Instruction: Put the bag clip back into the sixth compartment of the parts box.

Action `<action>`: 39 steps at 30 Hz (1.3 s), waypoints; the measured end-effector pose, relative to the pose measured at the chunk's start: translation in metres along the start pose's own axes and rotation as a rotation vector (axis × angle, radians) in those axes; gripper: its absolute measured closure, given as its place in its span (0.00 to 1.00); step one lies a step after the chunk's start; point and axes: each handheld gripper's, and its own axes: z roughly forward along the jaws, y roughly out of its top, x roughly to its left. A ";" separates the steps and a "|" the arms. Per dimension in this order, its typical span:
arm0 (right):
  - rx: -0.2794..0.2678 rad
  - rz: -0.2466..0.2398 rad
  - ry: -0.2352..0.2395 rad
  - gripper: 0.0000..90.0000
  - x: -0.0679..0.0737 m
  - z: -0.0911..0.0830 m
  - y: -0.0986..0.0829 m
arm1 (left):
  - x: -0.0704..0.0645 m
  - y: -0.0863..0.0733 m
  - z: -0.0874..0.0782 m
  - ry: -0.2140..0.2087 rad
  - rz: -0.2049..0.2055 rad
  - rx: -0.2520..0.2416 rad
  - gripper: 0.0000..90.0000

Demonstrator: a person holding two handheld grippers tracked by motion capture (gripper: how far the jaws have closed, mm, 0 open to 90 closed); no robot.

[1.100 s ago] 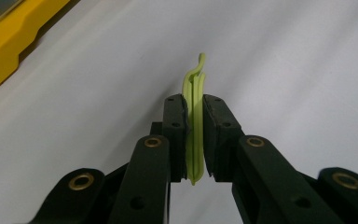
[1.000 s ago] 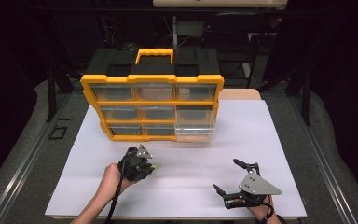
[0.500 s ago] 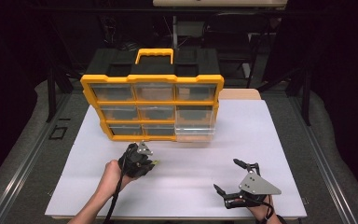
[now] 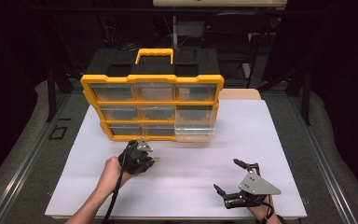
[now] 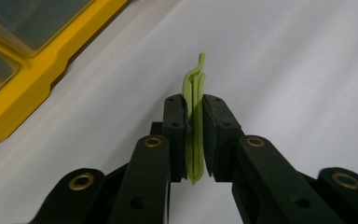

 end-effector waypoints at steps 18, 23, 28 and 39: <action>0.001 -0.001 0.003 0.00 0.000 0.001 0.000 | 0.010 0.006 -0.002 0.001 0.005 -0.010 0.89; -0.001 0.002 0.003 0.00 0.000 0.001 0.000 | 0.013 0.008 0.000 0.002 0.004 -0.007 0.89; -0.001 0.003 0.001 0.00 -0.001 0.001 0.000 | 0.014 0.010 0.001 -0.007 0.002 0.003 0.89; -0.006 0.011 -0.004 0.00 -0.001 -0.001 0.000 | 0.019 0.019 -0.001 -0.020 0.006 0.007 0.89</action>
